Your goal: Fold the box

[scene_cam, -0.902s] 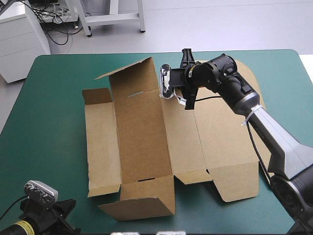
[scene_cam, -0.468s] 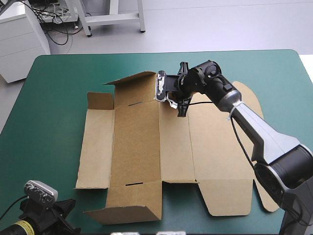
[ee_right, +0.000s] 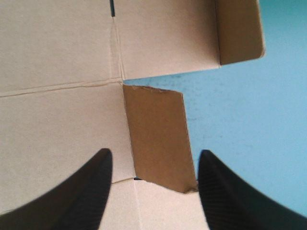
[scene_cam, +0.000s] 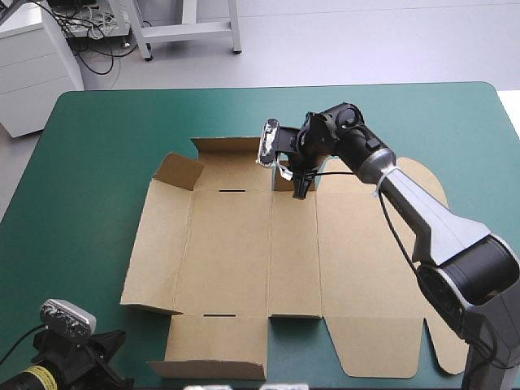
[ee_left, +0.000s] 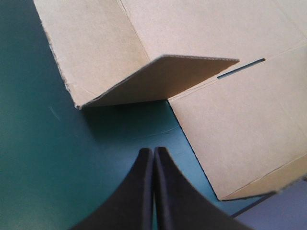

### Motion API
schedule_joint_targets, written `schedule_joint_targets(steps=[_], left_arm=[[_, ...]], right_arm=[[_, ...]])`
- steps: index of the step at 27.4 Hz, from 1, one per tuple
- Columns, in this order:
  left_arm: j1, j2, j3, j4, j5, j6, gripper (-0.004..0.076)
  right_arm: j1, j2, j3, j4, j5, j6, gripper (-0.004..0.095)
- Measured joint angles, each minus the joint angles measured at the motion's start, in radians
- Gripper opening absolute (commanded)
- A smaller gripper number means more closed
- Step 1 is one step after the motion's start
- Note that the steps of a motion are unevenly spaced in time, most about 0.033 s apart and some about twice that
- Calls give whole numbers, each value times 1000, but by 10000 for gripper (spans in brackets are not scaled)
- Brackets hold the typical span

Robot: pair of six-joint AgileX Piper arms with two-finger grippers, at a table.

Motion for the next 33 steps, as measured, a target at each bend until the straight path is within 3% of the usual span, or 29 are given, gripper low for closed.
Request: schedule_joint_targets(steps=[5,9,17,25,33], left_arm=[[0,0,0,0,0,0,-32],[0,0,0,0,-1,0,-32],[0,0,0,0,-1,0,-32],[0,0,0,0,-1,0,-32],[0,0,0,0,-1,0,-32]], right_arm=[[-3,-1,0,-126,15,160,659],[-4,-28,0,-157,63,240,543],[-38,-150,0,-157,69,440,2],[-209,-262,0,-148,184,707,-22],[-449,-399,87,0,250,762,-22]])
